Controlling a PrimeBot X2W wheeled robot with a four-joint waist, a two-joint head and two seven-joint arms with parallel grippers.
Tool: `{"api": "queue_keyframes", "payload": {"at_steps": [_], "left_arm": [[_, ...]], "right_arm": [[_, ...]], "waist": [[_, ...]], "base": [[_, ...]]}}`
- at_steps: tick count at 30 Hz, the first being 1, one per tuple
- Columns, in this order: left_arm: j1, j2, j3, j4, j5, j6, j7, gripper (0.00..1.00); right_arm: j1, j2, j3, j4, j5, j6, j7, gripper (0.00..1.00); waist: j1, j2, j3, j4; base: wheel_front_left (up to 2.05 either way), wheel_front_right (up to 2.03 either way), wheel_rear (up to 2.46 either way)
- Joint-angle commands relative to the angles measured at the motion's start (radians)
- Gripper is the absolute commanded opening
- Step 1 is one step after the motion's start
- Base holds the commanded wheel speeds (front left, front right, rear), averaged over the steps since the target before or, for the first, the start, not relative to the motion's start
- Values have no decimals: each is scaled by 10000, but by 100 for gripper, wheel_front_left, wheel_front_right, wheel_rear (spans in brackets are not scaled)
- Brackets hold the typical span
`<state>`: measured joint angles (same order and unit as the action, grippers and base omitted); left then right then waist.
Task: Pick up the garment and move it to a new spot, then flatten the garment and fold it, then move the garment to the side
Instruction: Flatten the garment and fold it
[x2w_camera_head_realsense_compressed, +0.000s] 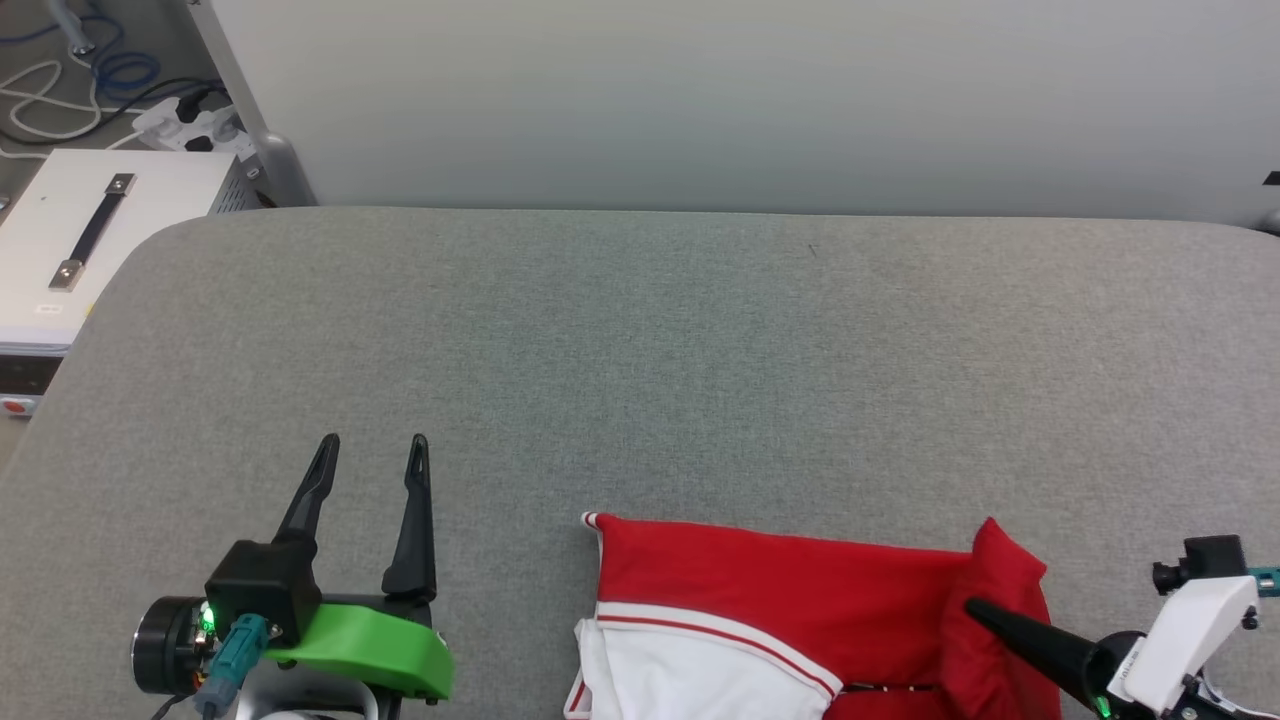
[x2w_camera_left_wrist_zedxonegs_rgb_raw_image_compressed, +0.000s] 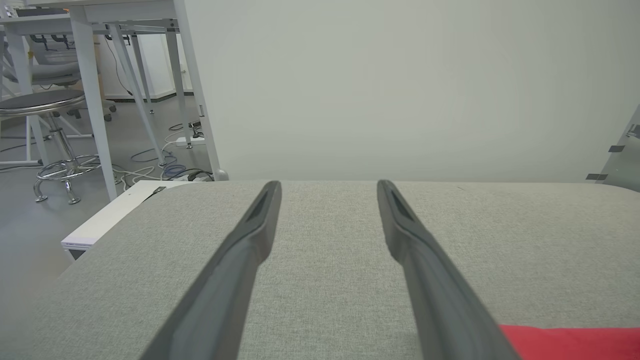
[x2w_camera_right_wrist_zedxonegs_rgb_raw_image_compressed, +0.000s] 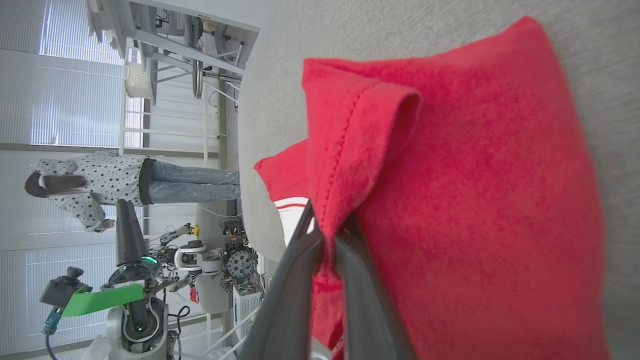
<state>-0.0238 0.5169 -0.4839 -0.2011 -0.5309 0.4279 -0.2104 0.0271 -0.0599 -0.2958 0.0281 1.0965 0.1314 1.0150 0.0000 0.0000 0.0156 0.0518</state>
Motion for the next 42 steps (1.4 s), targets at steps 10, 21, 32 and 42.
{"api": "queue_keyframes", "payload": {"at_steps": [10, 21, 32, 42], "left_arm": [[-610, -184, -87, 18, 92, -86, -91, 100], [-1325, -680, -153, 213, 235, -305, -323, 100], [-1591, -1112, -50, 609, 368, -532, -471, 100], [-1458, -1086, 61, 831, 433, -667, -496, 100]], "right_arm": [[-368, 94, 3051, 575, 2275, -7, -1373, 0], [-1285, 88, 5115, 813, 2307, -7, -2254, 0], [-1626, -87, 5367, 1014, 1876, -7, -2516, 100], [-1738, -360, 5762, -30, 1504, -7, -3465, 100]], "waist": [[0, 0, 733, 817], [0, 0, 1935, 1520], [0, 0, 2397, 1646], [0, 0, 1756, 1277]], "base": [[0, 0, 0], [0, 0, 0], [0, 0, 0], [0, 0, 0]]}}
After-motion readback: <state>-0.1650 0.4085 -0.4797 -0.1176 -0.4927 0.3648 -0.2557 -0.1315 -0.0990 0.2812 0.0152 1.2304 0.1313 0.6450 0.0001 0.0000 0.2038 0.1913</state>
